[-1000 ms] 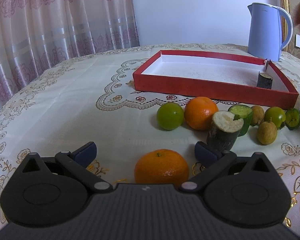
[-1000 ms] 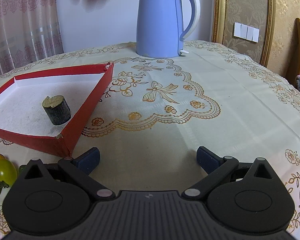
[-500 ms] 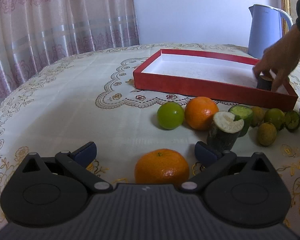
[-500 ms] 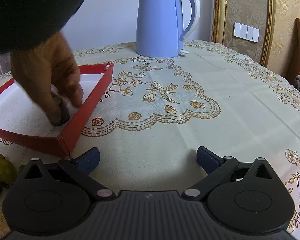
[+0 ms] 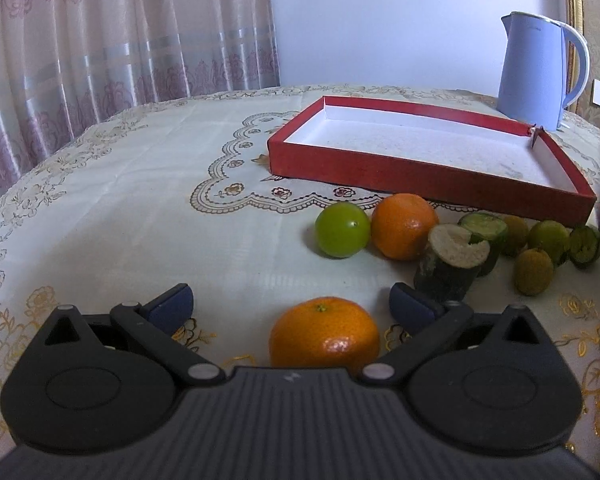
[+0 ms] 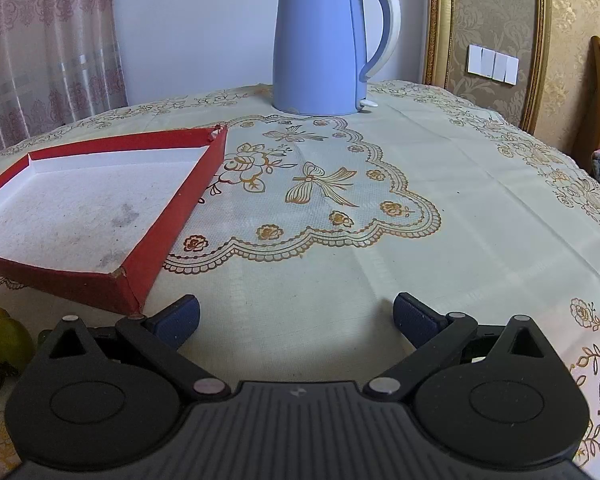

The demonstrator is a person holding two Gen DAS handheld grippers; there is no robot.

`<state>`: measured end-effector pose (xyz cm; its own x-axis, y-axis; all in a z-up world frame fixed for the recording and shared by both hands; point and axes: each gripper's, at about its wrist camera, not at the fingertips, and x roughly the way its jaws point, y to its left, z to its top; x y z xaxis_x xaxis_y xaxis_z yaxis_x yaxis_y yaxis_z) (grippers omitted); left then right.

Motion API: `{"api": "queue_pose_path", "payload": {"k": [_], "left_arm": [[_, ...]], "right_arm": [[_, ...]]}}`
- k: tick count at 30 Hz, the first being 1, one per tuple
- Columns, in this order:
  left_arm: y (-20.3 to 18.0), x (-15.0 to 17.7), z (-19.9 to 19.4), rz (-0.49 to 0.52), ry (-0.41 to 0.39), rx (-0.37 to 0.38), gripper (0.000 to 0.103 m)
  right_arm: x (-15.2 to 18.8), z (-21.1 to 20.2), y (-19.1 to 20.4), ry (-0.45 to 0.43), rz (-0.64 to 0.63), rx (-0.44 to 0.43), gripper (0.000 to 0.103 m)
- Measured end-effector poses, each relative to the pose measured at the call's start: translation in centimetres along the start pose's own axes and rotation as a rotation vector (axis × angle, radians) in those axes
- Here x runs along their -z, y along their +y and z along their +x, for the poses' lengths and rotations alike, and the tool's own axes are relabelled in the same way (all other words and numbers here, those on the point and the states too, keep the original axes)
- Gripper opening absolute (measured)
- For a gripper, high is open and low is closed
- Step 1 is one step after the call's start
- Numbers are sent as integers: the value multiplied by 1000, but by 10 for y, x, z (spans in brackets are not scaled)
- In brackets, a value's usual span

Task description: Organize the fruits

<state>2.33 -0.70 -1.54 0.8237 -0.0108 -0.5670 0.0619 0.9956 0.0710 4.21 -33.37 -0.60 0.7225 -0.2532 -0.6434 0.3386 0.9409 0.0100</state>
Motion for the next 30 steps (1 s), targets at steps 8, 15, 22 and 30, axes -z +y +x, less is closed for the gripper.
{"api": "queue_pose_path", "payload": {"k": [8, 15, 22, 30], "left_arm": [[0, 1, 0, -8, 3, 3, 103], [0, 1, 0, -10, 4, 4, 103], [1, 1, 0, -10, 5, 5, 103], [3, -2, 2, -16, 20, 17, 103]], "right_arm": [[0, 0, 0, 0, 0, 1, 103], [0, 0, 0, 1, 0, 2, 103], [0, 0, 0, 1, 0, 2, 103], [0, 0, 0, 1, 1, 2, 103]]}}
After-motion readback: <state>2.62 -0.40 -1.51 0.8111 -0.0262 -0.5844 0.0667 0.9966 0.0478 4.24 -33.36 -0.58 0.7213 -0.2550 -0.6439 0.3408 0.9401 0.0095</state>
